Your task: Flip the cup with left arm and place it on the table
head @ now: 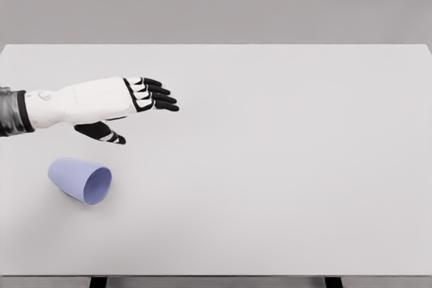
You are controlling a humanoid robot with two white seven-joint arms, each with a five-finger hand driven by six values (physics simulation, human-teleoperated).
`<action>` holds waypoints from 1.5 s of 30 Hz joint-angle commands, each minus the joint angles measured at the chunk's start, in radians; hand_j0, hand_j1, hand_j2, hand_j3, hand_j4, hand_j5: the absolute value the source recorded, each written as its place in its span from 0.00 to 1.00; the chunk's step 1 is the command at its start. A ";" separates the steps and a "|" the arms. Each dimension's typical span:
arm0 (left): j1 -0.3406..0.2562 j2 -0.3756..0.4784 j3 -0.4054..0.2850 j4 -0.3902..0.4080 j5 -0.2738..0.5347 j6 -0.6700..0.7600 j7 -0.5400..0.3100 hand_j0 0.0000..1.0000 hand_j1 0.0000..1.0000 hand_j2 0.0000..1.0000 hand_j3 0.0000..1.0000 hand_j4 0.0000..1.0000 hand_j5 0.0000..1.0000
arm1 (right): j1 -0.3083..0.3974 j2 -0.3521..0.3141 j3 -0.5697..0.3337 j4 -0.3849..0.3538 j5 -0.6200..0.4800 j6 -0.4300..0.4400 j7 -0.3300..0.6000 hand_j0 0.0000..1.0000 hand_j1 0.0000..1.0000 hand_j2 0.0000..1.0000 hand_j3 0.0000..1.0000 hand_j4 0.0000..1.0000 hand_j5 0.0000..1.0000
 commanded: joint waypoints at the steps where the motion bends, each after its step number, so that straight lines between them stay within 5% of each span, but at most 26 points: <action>1: 0.000 -0.001 -0.003 -0.001 0.005 0.003 -0.002 1.00 1.00 1.00 1.00 1.00 1.00 | 0.000 0.000 -0.002 -0.002 0.000 -0.001 0.000 1.00 1.00 1.00 1.00 1.00 1.00; 6: 0.005 0.031 0.027 0.013 0.005 0.003 -0.002 1.00 1.00 1.00 1.00 1.00 1.00 | 0.000 0.000 0.000 0.003 -0.001 0.002 0.000 1.00 1.00 1.00 1.00 1.00 1.00; 11: 0.080 0.042 0.192 0.065 0.064 0.003 -0.002 1.00 1.00 1.00 1.00 1.00 1.00 | 0.000 0.000 0.000 0.003 -0.001 0.002 0.000 1.00 1.00 1.00 1.00 1.00 1.00; 13: 0.077 0.186 0.128 0.085 0.083 0.078 0.022 1.00 1.00 1.00 1.00 1.00 1.00 | 0.000 0.000 0.000 0.003 -0.001 0.002 -0.001 1.00 1.00 1.00 1.00 1.00 1.00; 14: 0.075 0.295 0.056 0.031 0.063 0.024 0.282 1.00 1.00 1.00 1.00 1.00 1.00 | 0.000 0.000 0.000 0.003 -0.001 0.002 0.000 1.00 1.00 1.00 1.00 1.00 1.00; 17: 0.080 0.476 0.086 0.016 0.065 0.003 0.215 1.00 1.00 1.00 1.00 1.00 1.00 | 0.000 0.000 0.000 0.003 -0.001 0.002 0.000 1.00 1.00 1.00 1.00 1.00 1.00; 18: 0.086 0.510 0.080 0.008 0.166 0.003 0.215 1.00 1.00 1.00 1.00 1.00 1.00 | 0.000 0.000 0.000 0.003 -0.001 0.002 0.000 1.00 1.00 1.00 1.00 1.00 1.00; 20: 0.256 0.692 0.073 0.002 0.414 0.003 0.217 1.00 1.00 1.00 1.00 1.00 1.00 | 0.000 0.000 0.000 0.003 -0.001 0.002 -0.001 1.00 1.00 1.00 1.00 1.00 1.00; 22: 0.342 0.748 0.070 -0.009 0.595 0.003 0.214 1.00 1.00 1.00 1.00 1.00 1.00 | 0.000 0.000 0.000 0.003 -0.001 0.002 0.000 1.00 1.00 1.00 1.00 1.00 1.00; 27: 0.408 0.732 0.077 -0.013 0.701 0.003 0.217 1.00 1.00 1.00 1.00 1.00 1.00 | 0.000 0.000 0.000 0.003 -0.001 0.002 -0.001 1.00 1.00 1.00 1.00 1.00 1.00; 34: 0.454 0.626 0.071 -0.013 0.691 0.003 0.204 1.00 1.00 1.00 1.00 1.00 1.00 | 0.000 0.000 0.000 0.003 -0.001 0.002 0.000 1.00 1.00 1.00 1.00 1.00 1.00; 45: 0.462 0.498 0.048 -0.009 0.382 0.003 0.213 1.00 1.00 1.00 1.00 1.00 1.00 | 0.000 0.000 0.000 0.003 -0.001 0.002 -0.001 1.00 1.00 1.00 1.00 1.00 1.00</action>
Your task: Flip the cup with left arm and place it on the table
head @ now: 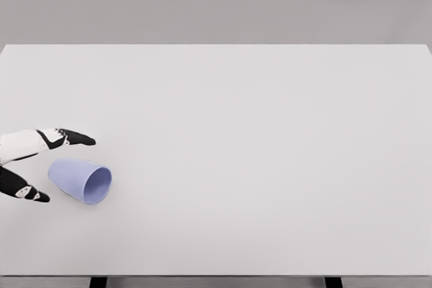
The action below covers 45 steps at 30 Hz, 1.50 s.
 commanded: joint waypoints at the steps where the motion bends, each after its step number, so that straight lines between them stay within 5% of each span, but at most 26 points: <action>1: 0.000 -0.016 -0.002 0.001 -0.080 0.002 0.003 1.00 1.00 1.00 1.00 1.00 1.00 | 0.000 0.000 0.000 0.000 0.000 0.000 0.001 1.00 1.00 1.00 1.00 1.00 1.00; 19: -0.002 -0.114 -0.002 0.016 -0.214 0.088 0.006 1.00 1.00 1.00 1.00 1.00 1.00 | 0.000 0.000 0.000 0.000 0.000 0.000 0.001 1.00 1.00 1.00 1.00 1.00 1.00; 45: -0.014 -0.218 -0.003 0.045 -0.287 0.109 0.001 1.00 1.00 1.00 1.00 1.00 1.00 | 0.000 0.000 0.000 0.000 0.000 0.000 0.001 1.00 1.00 1.00 1.00 1.00 1.00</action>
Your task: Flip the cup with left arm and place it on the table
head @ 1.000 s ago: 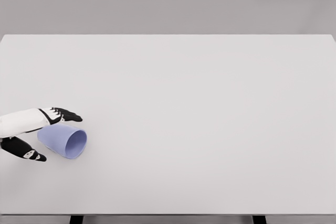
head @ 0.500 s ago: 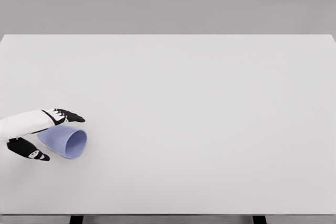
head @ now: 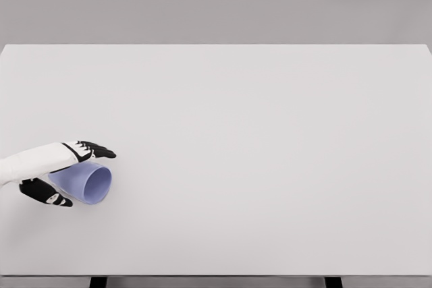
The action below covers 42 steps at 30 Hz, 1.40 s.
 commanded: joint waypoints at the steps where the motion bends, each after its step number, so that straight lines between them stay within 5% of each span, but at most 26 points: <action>1: 0.000 -0.010 0.000 0.007 -0.003 0.000 0.000 1.00 1.00 1.00 1.00 1.00 1.00 | 0.000 0.000 0.000 0.000 0.000 0.000 0.001 1.00 1.00 1.00 1.00 1.00 1.00; 35: -0.003 -0.056 -0.018 0.018 -0.088 0.003 -0.004 0.92 0.92 0.92 0.92 0.92 0.92 | 0.000 0.000 0.000 0.000 0.000 0.000 0.001 1.00 1.00 1.00 1.00 1.00 1.00; 42: -0.003 -0.062 -0.020 0.019 -0.091 0.003 -0.004 0.73 0.73 0.73 0.73 0.73 0.73 | 0.000 0.000 0.000 0.000 0.000 0.000 0.001 1.00 1.00 1.00 1.00 1.00 1.00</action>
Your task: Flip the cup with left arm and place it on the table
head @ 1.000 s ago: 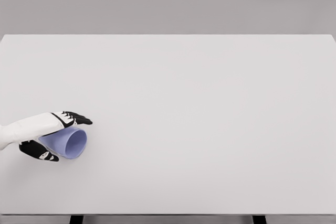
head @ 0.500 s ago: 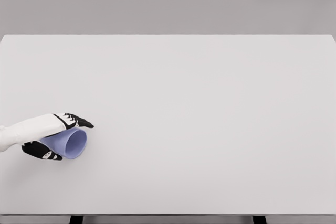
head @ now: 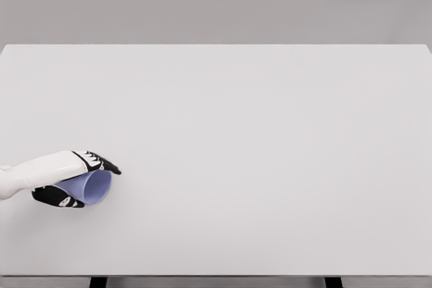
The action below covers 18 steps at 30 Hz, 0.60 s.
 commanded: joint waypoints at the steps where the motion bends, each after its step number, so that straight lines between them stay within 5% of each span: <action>1: 0.000 0.000 0.000 0.000 0.005 0.001 0.000 0.69 0.69 0.69 0.69 0.69 0.69 | 0.000 0.000 0.000 0.000 0.000 0.000 0.000 1.00 1.00 1.00 1.00 1.00 1.00; 9: -0.005 -0.004 -0.006 0.000 0.020 -0.002 -0.001 0.51 0.51 0.51 0.51 0.51 0.51 | 0.000 0.000 0.000 0.000 0.000 0.000 0.000 1.00 1.00 1.00 1.00 1.00 1.00; 18: -0.072 0.005 -0.005 0.046 0.231 -0.016 -0.001 0.46 0.46 0.46 0.46 0.46 0.46 | 0.000 0.000 0.000 0.000 0.000 0.000 0.000 1.00 1.00 1.00 1.00 1.00 1.00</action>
